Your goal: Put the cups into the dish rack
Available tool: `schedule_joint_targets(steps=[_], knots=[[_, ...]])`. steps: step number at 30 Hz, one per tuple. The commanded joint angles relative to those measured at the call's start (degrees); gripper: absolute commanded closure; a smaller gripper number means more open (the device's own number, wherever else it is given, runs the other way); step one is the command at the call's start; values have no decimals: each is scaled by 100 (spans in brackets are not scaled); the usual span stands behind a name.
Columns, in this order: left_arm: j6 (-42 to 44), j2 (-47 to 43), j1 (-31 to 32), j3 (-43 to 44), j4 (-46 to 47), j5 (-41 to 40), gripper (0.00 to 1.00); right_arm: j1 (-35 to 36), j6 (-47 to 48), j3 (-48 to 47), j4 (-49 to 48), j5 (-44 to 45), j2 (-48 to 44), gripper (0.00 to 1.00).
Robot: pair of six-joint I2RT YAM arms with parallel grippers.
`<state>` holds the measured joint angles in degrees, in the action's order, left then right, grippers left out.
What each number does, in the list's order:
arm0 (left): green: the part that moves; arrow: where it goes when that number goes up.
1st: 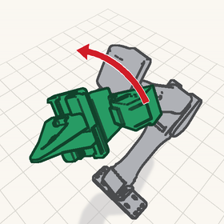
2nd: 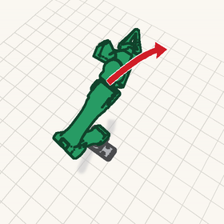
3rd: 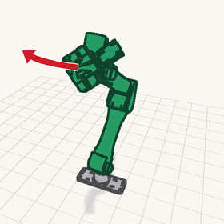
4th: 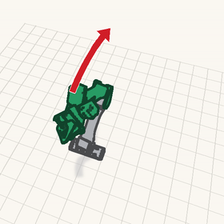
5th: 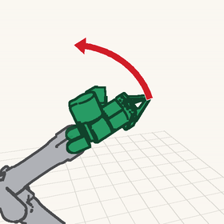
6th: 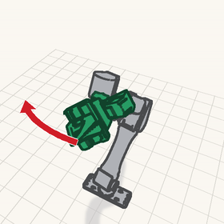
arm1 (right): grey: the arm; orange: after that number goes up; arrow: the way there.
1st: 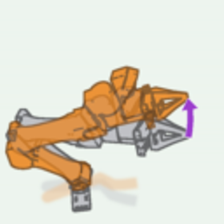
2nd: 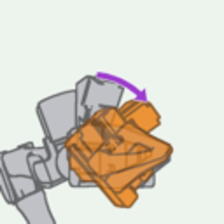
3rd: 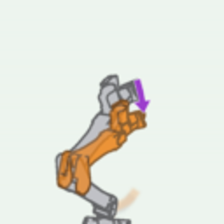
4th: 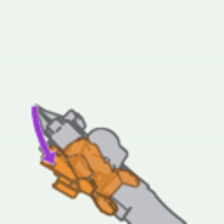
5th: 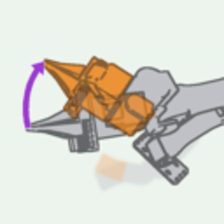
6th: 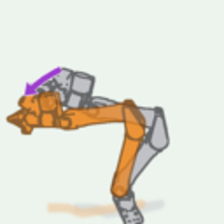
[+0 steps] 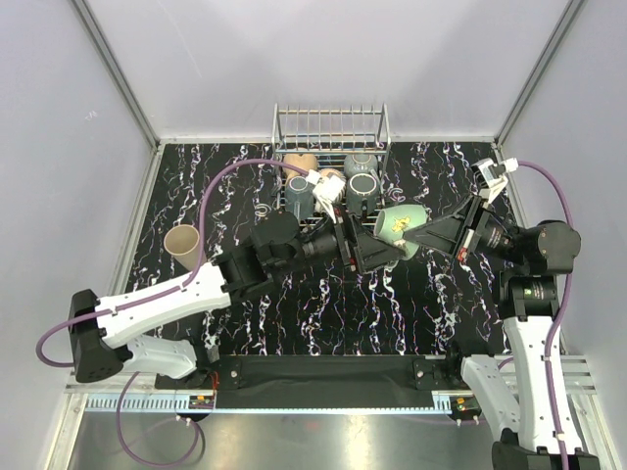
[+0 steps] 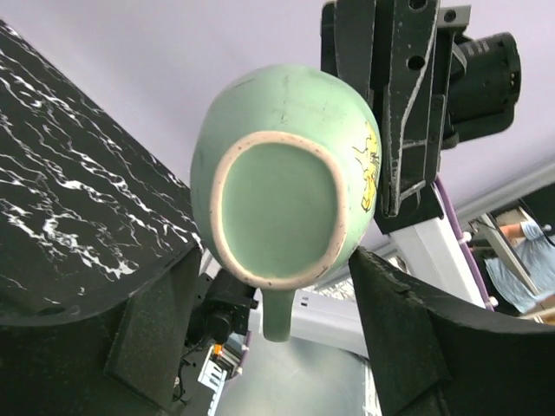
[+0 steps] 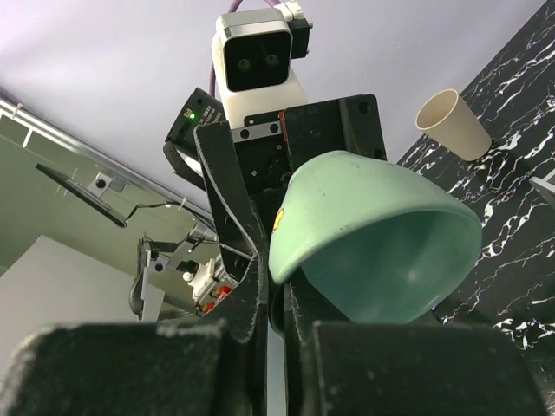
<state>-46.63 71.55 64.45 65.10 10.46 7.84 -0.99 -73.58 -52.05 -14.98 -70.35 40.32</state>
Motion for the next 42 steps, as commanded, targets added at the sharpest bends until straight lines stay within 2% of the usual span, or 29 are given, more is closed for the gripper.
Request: schedule_joint_targets(steps=[1, 7, 8, 11, 13, 14, 16, 17, 18, 20, 21, 22, 24, 25, 27, 28, 30, 31, 32, 34, 42], knots=[[-12, 113, -11, 249, 44, 288, 28, 64, -139, -129, -541, -155, -15, 100], [-127, 263, -11, 310, 70, 465, 48, 64, -122, -182, -549, -242, 47, 100], [-127, 263, -11, 310, 62, 464, 66, 64, -121, -174, -550, -269, 47, 100], [-136, 298, -11, 380, -43, 473, 85, 257, -113, -165, -550, -339, 55, 100], [-127, 333, -20, 459, -175, 438, 91, 292, -104, -182, -576, -383, 73, 100], [-118, 360, -20, 486, -193, 429, 100, 302, -95, -200, -567, -401, 82, 100], [-92, 386, -20, 582, -333, 386, 100, 310, -86, -244, -567, -427, 108, 100], [-83, 395, -20, 600, -412, 359, 100, 319, -60, -270, -541, -436, 117, 97], [-22, 386, -20, 635, -517, 211, 100, 319, 1, -305, -462, -445, 143, 89], [92, 342, -20, 705, -834, 35, 100, 319, 693, -428, 439, -349, 152, 63], [223, 316, -20, 732, -992, -236, 100, 319, 1157, -716, 1061, -235, 196, 37], [312, 281, -37, 776, -1350, -387, 100, 319, 2302, -919, 2695, 123, 257, 25], [566, 272, -81, 872, -1686, -711, 100, 319, 3381, -1569, 4251, 677, 563, 9], [646, 272, -151, 916, -2035, -765, 100, 319, 4142, -1745, 5424, 1411, 687, 5], [892, 281, -230, 996, -2336, -1169, 100, 319, 4596, -2089, 6598, 2267, 1004, 2], [945, 315, -344, 1039, -2677, -1275, 100, 319, 4790, -2168, 6874, 3185, 1109, 2], [1059, 403, -502, 1179, -3013, -1468, 100, 319, 4888, -2257, 7297, 4095, 1373, 2], [1077, 543, -712, 1224, -3319, -1495, 100, 310, 4915, -2257, 7595, 4891, 1435, 3], [1103, 623, -818, 1268, -3435, -1495, 100, 310, 4932, -2239, 7702, 5195, 1540, 3], [1218, 859, -1064, 1338, -3611, -1574, 100, 319, 4967, -2204, 7835, 5652, 1576, 3], [1631, 2020, -1382, 1812, -3718, -2110, 100, 319, 4994, -2125, 7589, 5479, 1251, 4]])
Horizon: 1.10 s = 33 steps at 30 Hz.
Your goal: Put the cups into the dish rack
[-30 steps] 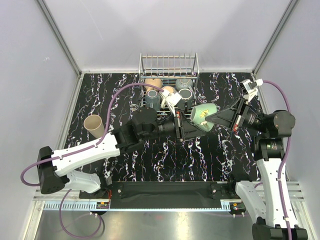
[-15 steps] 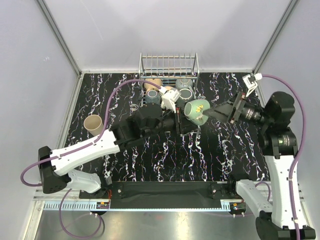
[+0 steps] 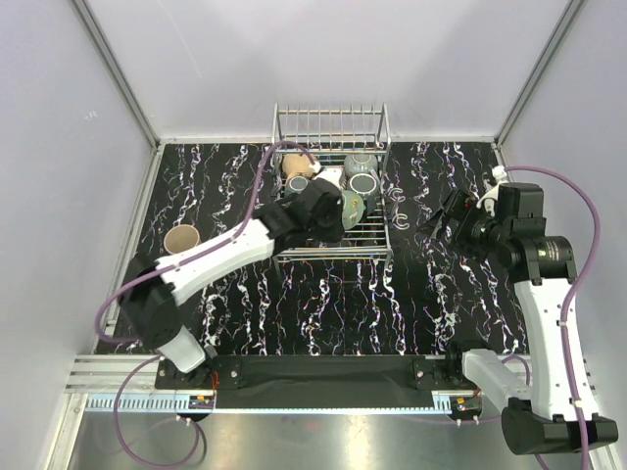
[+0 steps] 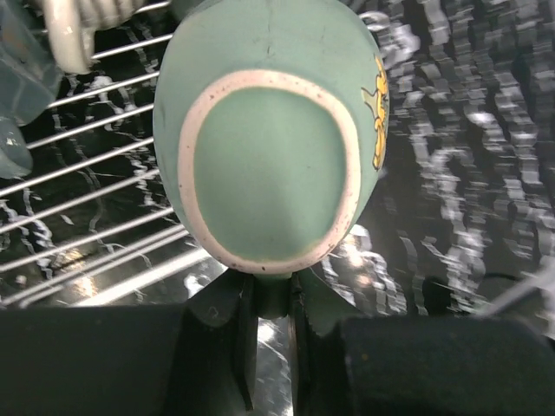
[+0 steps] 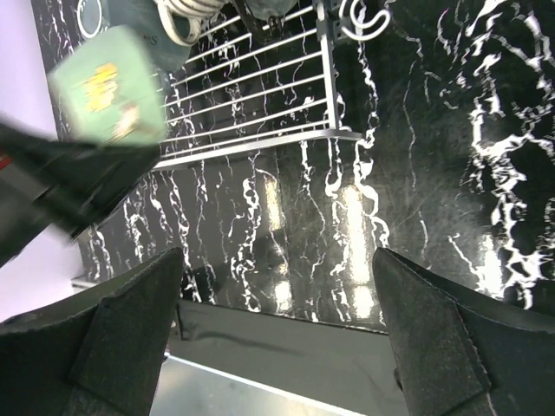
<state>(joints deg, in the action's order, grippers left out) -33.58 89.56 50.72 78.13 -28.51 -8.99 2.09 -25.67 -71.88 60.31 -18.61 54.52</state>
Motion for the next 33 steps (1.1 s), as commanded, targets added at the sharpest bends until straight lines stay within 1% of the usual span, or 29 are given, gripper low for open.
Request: schedule_joint_targets(steps=[1, 5, 9, 14, 19, 24, 32, 33], knots=[[343, 490, -9, 650, 171, -463, 100, 2, 238, -186, 77, 332, -179, 4], [335, 1194, -18, 1159, -128, -691, 100, 11, 326, -283, 165, 323, -152, 4], [265, 1800, -18, 1450, -260, -779, 100, 2, 387, -362, 218, 306, -144, 4], [247, 2021, -27, 1556, -347, -1007, 100, 2, 379, -424, 288, 297, -143, 3], [264, 2294, -36, 1811, -787, -1131, 100, 2, 264, -178, 130, 209, -267, 4], [274, 2557, -71, 1926, -963, -1148, 100, 2, 212, -177, 130, 68, -223, 4], [352, 2689, -89, 1925, -1025, -1008, 100, 2, 203, -143, 139, 103, -319, 4], [352, 2707, -97, 1952, -1042, -999, 95, 2, 194, -134, 139, 86, -319, 4]])
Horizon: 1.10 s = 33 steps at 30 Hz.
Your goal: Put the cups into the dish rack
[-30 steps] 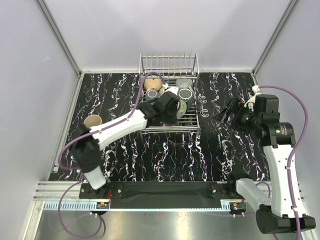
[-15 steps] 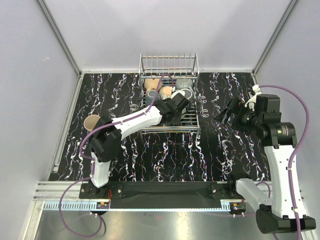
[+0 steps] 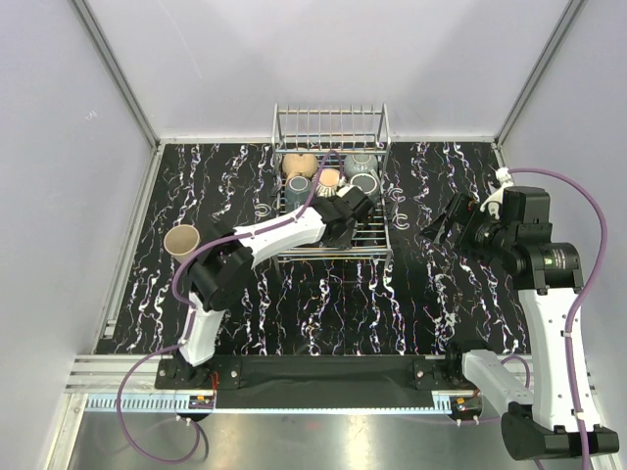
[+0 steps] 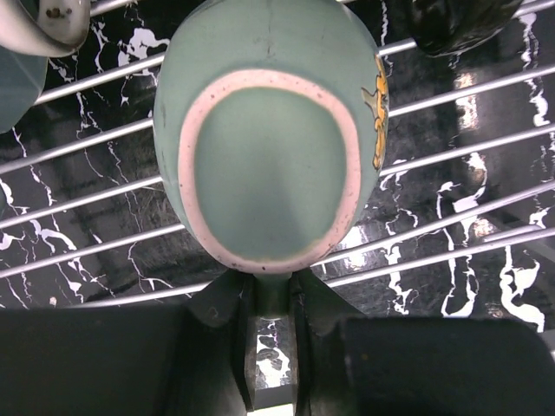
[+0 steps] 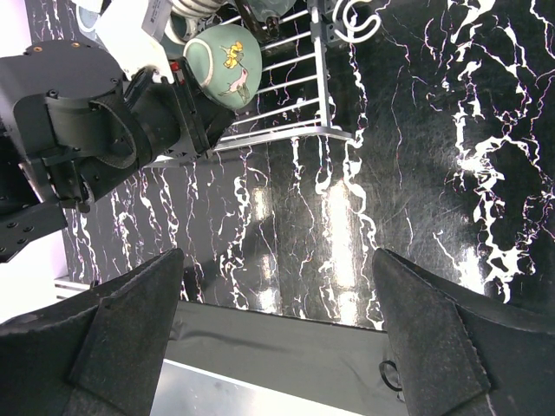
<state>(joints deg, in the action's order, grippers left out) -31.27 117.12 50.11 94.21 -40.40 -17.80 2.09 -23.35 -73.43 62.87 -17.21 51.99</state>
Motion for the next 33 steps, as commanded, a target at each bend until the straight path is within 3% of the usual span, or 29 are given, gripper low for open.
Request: schedule_joint_targets(steps=[1, 7, 10, 19, 27, 33], knots=[[112, -32, -27, 352, 138, -118, 91, 2, -46, 48, -126, -72, -66, 4], [182, 39, -45, 448, 68, -189, 56, 2, -64, 57, -109, -107, -127, 4], [226, 136, -62, 650, -161, -215, 47, 2, -47, 57, -65, -89, -171, 4], [59, -1111, -36, -8, -46, -320, 34, 2, -73, 153, -152, -344, -198, 4], [156, -2886, -89, -324, -1004, -1049, 28, 11, 85, 399, -328, -397, 22, 4], [463, -3880, -1150, -1052, -1584, -1050, 25, 2, 121, 672, -556, -484, 22, 4]])
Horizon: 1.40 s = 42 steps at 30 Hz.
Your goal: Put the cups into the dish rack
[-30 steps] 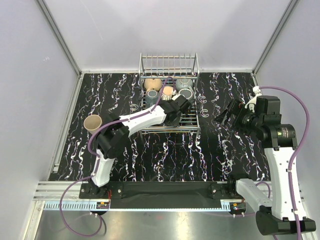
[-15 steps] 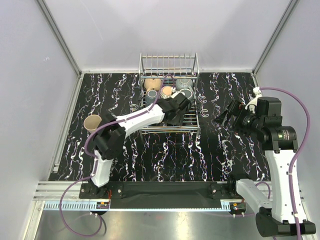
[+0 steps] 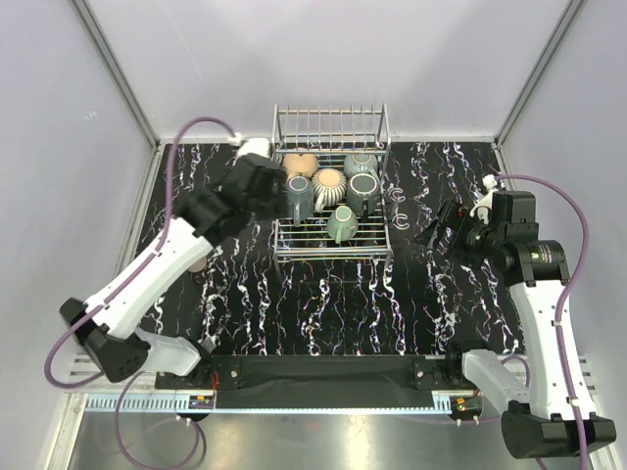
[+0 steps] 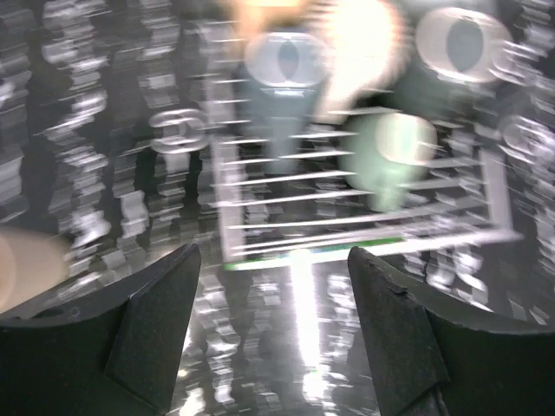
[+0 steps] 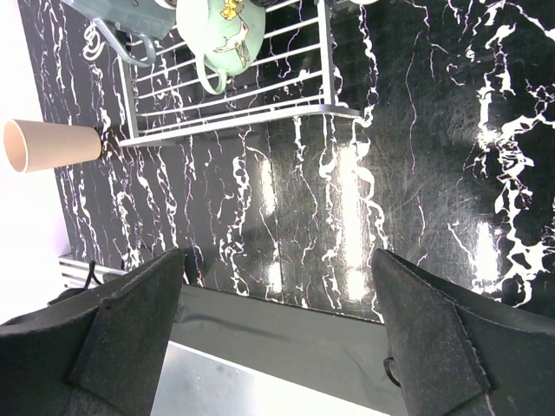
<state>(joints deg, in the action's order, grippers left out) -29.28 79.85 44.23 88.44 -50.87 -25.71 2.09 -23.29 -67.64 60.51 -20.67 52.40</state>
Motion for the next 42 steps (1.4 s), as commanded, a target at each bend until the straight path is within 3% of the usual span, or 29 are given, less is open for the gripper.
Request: schedule_joint_targets(steps=[1, 7, 10, 24, 34, 37, 38, 41, 42], knots=[[308, -320, -747, -608, -555, -241, 25, 11, 114, 119, -382, -218, -11, 4], [502, -515, -2258, -1355, -547, -75, 24, 11, 61, 207, -488, -500, -37, 5], [502, -532, -2646, -1654, -345, 154, 24, 2, 96, 207, -479, -500, -63, 4], [300, -287, -3157, -2191, -72, -425, 23, 2, 105, 383, -488, -605, -160, 4], [502, 223, -3429, -2323, 384, -320, 30, 2, 70, 436, -505, -641, -178, 5], [555, 513, -3508, -2270, 473, -197, 34, 2, 88, 506, -531, -641, -160, 5], [555, 574, -3526, -2261, 482, -171, 43, 2, 96, 541, -532, -632, -143, 5], [555, 751, -3605, -2288, 552, 40, 55, 11, 140, 567, -479, -588, -81, 5], [598, 768, -3623, -2305, 578, 162, 69, 2, 158, 576, -470, -596, -81, 5]])
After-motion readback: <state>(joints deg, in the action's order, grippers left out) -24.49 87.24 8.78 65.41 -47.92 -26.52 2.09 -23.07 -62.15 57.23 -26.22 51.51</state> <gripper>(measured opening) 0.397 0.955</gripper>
